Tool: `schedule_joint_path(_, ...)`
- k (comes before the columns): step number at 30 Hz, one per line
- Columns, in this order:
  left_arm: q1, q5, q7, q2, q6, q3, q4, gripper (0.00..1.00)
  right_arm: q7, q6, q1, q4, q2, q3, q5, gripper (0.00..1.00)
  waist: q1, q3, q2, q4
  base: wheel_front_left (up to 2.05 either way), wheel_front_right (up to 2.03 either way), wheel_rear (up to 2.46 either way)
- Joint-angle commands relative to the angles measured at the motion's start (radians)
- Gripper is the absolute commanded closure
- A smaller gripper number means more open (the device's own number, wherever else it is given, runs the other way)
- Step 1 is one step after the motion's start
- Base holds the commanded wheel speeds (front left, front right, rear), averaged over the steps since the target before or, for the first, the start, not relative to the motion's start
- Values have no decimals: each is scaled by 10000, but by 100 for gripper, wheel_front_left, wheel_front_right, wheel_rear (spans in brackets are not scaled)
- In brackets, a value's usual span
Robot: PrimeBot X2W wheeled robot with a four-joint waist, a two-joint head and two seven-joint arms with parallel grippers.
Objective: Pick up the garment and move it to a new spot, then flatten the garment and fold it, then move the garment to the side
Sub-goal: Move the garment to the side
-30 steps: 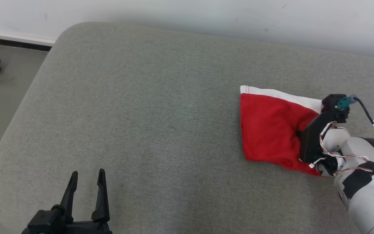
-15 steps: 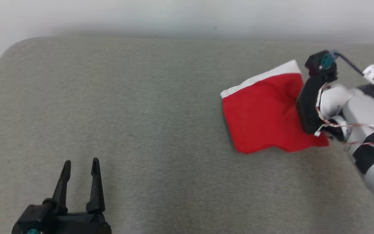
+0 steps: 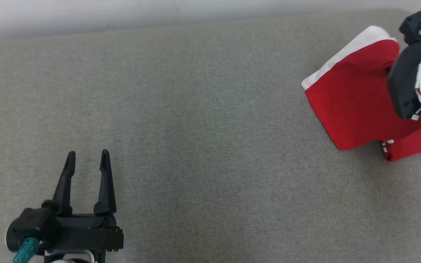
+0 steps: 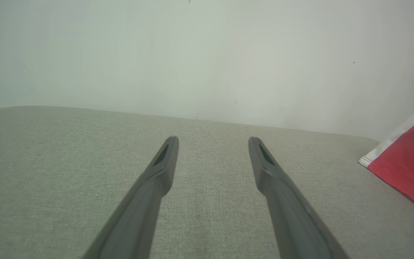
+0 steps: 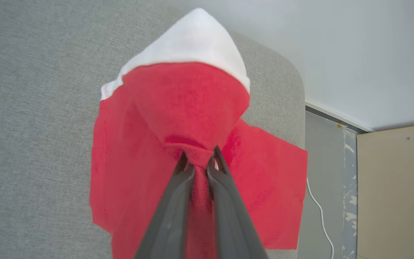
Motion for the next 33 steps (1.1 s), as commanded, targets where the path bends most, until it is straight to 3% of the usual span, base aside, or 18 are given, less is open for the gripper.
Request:
schedule_joint_path(1, -193, 175, -1, 21, -65, 80, -51, 0, -78, -4, -71, -23, -147, -50, -119, 100, -1, 638, -1, -466, 0, 0, 0)
schedule_joint_path(8, -508, 421, -1, 19, -259, 199, -77, 0, -484, -4, -192, 105, -701, -156, -465, 100, -1, 1169, -1, -558, 0, 0, 0)
schedule_joint_path(15, -797, 567, -1, 16, -414, 94, 6, 0, -963, -4, -20, 167, -1670, 3, -1395, 100, -1, 1450, -1, -372, 0, 0, 0)
schedule_joint_path(22, -1082, 715, -1, 17, -588, -63, 163, 0, -1859, -4, 355, 940, -1934, -864, -2219, 100, -1, 1603, -1, -116, 0, 0, 0)
schedule_joint_path(23, -1118, 751, -1, 14, -598, -72, 168, 0, -2054, -4, 366, 1120, -1855, -1083, -2334, 85, -1, 1606, -1, -78, 0, 0, 0)
schedule_joint_path(24, -1146, 772, -1, 17, -616, -67, 183, 0, -2207, -4, 458, 1315, -1774, -1235, -2521, 19, -1, 1590, -1, -43, 0, 0, 0)
schedule_joint_path(25, -1162, 782, -2, 20, -634, -54, 189, 0, -2344, -4, 520, 1536, -1710, -1453, -2651, 0, -1, 1568, -1, -7, 0, 0, 0)
schedule_joint_path(33, -666, 616, -1, 14, -653, 185, 280, 0, -3988, -4, 1222, 2540, -661, -3078, -3467, 0, -1, 795, -1, 90, 0, 0, 0)
